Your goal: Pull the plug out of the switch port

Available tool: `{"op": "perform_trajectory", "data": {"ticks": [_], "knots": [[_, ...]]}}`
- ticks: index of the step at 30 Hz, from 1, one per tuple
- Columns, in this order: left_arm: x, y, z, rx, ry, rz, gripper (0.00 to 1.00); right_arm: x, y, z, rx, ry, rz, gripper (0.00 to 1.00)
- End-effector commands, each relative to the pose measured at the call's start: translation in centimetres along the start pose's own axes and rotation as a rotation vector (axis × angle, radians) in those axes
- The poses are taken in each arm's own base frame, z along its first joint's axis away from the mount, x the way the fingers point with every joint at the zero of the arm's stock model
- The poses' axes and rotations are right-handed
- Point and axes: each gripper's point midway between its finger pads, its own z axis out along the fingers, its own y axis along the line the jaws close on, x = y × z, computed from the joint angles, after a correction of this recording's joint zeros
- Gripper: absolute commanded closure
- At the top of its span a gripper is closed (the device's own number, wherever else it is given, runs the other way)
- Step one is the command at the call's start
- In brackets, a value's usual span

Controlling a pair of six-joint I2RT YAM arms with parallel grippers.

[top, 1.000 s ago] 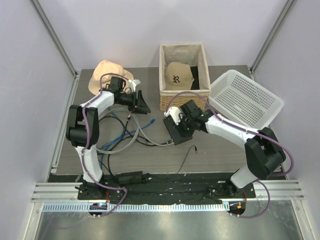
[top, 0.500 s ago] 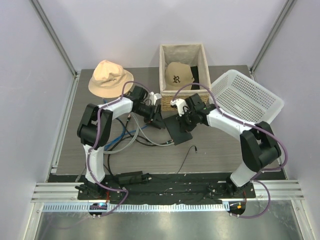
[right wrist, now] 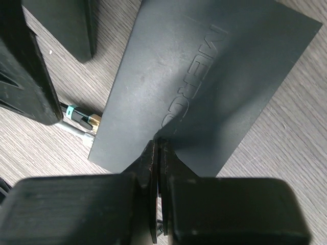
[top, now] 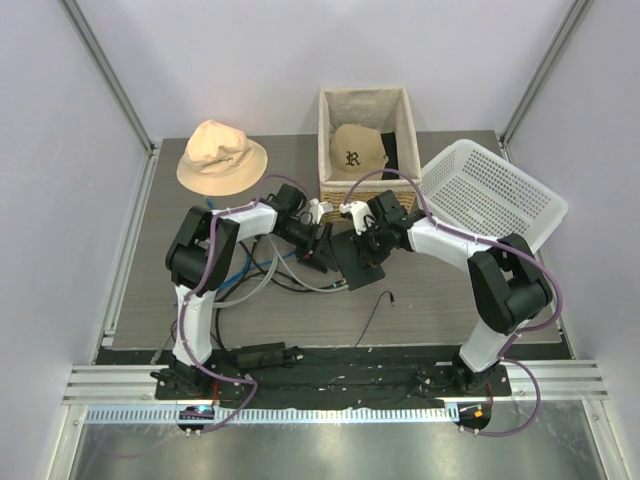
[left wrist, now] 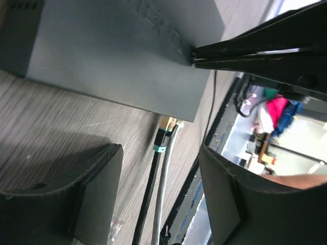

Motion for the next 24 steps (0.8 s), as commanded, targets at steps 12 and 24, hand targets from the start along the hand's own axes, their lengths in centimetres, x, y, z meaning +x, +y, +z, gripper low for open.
{"op": "perform_trajectory", "data": {"ticks": [12,24], "knots": [[2.8,0.9,3.0,0.06,0.098,0.027,0.41,2.4,1.1,1.2,-0.048,0.078,0.082,0.99],[3.4,2.7,4.5,-0.003,0.122,0.05,0.44,3.1,1.6,1.1,-0.065,0.085,0.115,0.99]]}}
